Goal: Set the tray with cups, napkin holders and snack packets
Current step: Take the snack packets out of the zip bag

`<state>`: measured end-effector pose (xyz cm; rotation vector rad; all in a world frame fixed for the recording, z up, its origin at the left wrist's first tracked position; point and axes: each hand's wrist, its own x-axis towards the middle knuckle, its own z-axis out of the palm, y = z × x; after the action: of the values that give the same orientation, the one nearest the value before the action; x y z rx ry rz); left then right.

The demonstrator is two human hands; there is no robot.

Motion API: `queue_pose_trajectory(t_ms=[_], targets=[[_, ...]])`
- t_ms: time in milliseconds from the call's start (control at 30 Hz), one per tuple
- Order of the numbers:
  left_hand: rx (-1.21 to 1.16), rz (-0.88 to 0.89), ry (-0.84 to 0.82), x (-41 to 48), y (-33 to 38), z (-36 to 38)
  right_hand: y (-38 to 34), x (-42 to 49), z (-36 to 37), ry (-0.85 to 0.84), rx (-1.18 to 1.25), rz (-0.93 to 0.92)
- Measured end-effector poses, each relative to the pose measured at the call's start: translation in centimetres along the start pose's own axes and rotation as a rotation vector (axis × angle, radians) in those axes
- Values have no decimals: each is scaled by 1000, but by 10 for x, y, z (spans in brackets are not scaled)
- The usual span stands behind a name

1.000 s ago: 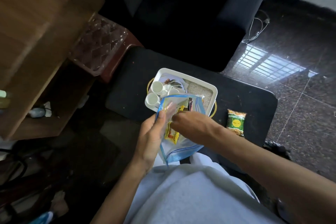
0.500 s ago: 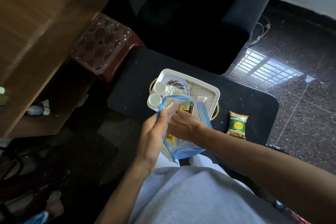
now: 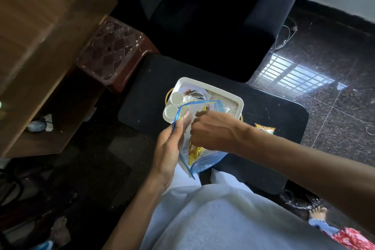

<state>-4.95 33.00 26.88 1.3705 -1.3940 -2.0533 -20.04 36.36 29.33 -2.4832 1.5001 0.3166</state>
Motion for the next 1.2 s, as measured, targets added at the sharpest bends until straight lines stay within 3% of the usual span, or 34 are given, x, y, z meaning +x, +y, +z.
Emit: queue_pose_trajectory(t_ms=[200,300,400,500,600,733,967,1200], targets=[[81,-19,21,-3,3,-9,11,-47,-58,57,-63,13],[62,-30,64,-5,1,-12,25,-80,-90,139,70,72],[60,-35,95,-6,-1,-15,44,-120,-98,407,321,219],[22,-39,136,-6,-3,-16,59,-153,-85,609,378,418],[-77,7,136,-9,-4,-13,81,-178,-39,630,452,689],[-131,57,105,-15,-1,-3,110,-185,67,547,888,1101],[-139,110,114,-19,6,10,120,-150,242,442,1142,1648],[-130,129,137,-23,2,26,117,-106,315,438,1424,2058]])
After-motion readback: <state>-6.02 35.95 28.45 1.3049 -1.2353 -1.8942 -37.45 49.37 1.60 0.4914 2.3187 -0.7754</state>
